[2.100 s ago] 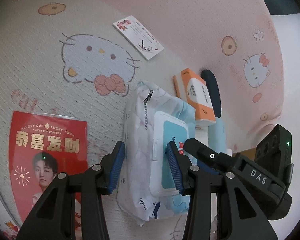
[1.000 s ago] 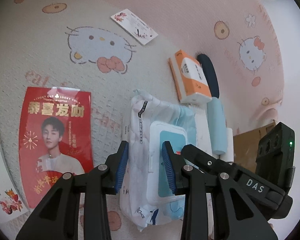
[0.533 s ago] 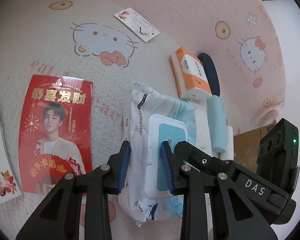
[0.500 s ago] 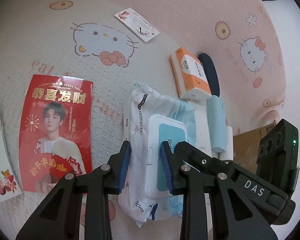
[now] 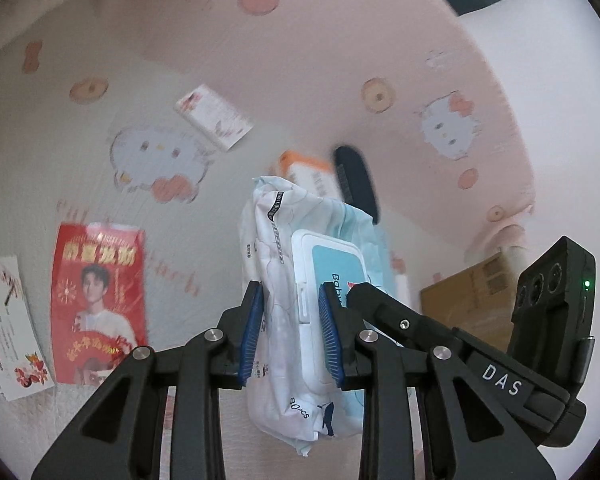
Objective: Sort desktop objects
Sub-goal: 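Lift the baby wipes pack upright with the right gripper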
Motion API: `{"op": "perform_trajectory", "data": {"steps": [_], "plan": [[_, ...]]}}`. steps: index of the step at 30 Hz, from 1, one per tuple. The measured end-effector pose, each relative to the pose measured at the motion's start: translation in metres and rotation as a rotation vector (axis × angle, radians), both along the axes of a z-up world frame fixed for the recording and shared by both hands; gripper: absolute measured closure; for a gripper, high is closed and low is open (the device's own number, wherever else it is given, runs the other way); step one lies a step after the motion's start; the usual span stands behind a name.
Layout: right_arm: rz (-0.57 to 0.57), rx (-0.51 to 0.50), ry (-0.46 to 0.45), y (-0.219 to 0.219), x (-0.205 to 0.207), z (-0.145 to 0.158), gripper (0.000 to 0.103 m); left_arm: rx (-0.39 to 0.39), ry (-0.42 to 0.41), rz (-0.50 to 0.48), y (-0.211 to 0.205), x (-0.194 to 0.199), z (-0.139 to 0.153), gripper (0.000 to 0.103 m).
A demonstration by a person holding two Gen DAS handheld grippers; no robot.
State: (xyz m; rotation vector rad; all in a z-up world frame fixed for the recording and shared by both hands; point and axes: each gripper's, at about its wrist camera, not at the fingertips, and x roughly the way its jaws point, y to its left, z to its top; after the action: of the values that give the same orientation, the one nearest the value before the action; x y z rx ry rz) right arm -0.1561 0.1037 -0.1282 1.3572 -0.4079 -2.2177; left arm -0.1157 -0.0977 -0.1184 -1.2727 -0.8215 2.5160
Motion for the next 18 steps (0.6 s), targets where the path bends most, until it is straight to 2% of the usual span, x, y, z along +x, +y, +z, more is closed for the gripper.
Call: {"op": "perform_trajectory", "data": {"steps": [7, 18], "plan": [[-0.015, -0.019, 0.118, 0.02, 0.013, 0.045, 0.067, -0.013, 0.107, -0.026, 0.023, 0.006, 0.045, 0.072], [-0.068, -0.036, 0.246, 0.077, 0.028, 0.098, 0.067, -0.031, 0.206, -0.103, 0.075, 0.015, 0.094, 0.072]]}}
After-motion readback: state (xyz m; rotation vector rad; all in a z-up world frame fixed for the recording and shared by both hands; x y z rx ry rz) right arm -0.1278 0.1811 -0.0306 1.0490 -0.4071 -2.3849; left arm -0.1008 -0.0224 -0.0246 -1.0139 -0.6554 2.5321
